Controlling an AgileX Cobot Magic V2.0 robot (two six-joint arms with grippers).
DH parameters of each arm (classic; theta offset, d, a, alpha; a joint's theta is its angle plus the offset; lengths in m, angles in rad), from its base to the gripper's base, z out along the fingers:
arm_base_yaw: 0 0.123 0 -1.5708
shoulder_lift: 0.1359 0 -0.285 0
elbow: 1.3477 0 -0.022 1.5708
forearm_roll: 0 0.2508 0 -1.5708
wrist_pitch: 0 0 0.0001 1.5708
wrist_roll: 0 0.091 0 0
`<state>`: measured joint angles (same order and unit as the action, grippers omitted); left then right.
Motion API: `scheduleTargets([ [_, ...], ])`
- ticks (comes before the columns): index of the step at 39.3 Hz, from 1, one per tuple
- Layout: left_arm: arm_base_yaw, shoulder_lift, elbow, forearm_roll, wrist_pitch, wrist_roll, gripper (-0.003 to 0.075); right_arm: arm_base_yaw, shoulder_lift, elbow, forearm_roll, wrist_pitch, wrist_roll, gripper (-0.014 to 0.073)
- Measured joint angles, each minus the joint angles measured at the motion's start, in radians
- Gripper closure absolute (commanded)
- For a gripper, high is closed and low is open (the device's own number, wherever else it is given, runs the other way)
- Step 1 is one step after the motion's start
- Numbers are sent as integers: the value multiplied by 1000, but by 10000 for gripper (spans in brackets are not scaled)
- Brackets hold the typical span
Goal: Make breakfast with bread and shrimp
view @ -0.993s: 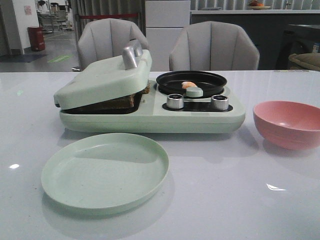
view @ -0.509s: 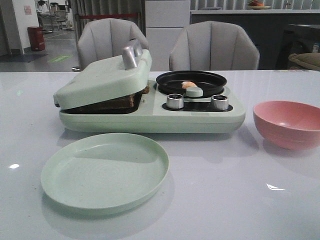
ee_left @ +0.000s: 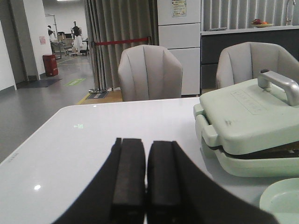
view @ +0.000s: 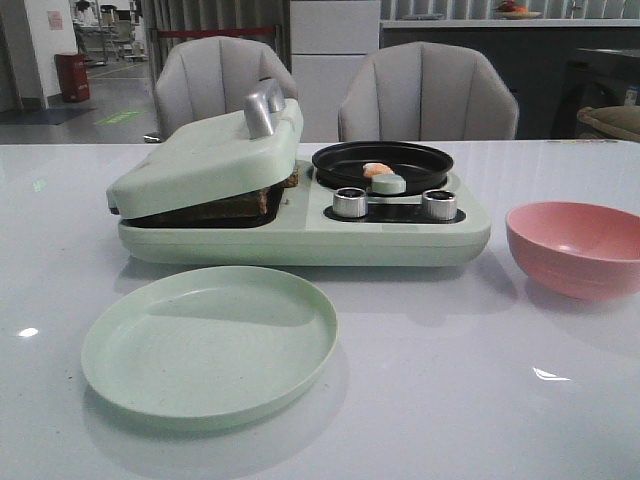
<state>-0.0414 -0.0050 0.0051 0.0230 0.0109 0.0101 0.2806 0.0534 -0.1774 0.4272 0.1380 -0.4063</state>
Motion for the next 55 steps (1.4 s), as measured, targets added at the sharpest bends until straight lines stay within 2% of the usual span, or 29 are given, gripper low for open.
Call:
scheduleTargets([
  [39,0,0,0,0,0,0,606,-2,0,2,-13,0,8,444],
  [43,0,0,0,2,0,0,606,-29,0,4,-100,2,78,444],
  [49,0,0,0,2,0,0,606,-97,0,6,-307,2,294,444],
  [55,0,0,0,2,0,0,606,-106,-30,36,-505,-4,492,444],
])
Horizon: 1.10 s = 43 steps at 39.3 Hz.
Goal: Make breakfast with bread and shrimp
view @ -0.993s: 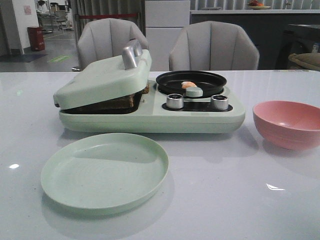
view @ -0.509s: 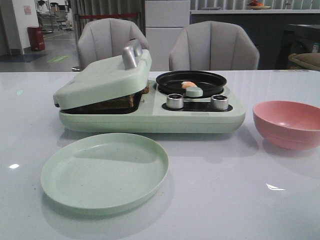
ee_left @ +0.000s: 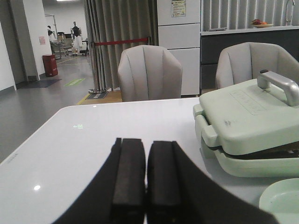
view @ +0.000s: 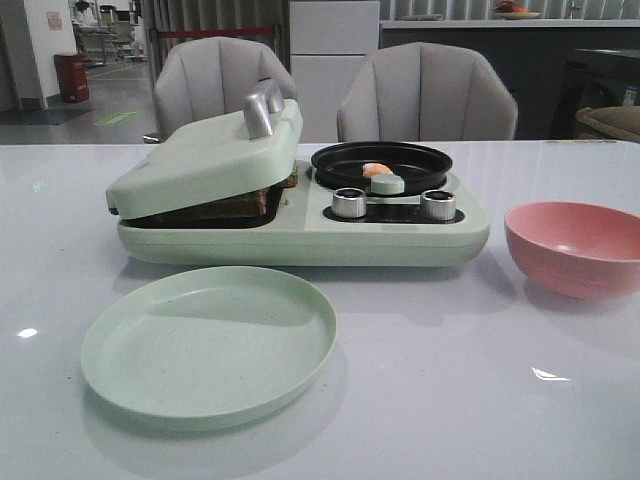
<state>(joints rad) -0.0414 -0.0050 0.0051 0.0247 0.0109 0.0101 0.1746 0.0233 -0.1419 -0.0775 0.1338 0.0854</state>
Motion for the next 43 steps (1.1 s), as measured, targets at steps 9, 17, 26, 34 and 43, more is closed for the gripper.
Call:
scheduleTargets([
  [9,0,0,0,0,0,0,606,-31,-34,79,-56,-28,81,444],
  [17,0,0,0,0,0,0,606,-73,-34,143,-19,-51,88,444],
  [26,0,0,0,0,0,0,606,-113,-34,168,17,-100,79,444],
  [34,0,0,0,0,0,0,606,-127,-34,168,77,-107,-23,444],
  [43,0,0,0,0,0,0,606,-127,-34,168,77,-127,-40,444],
])
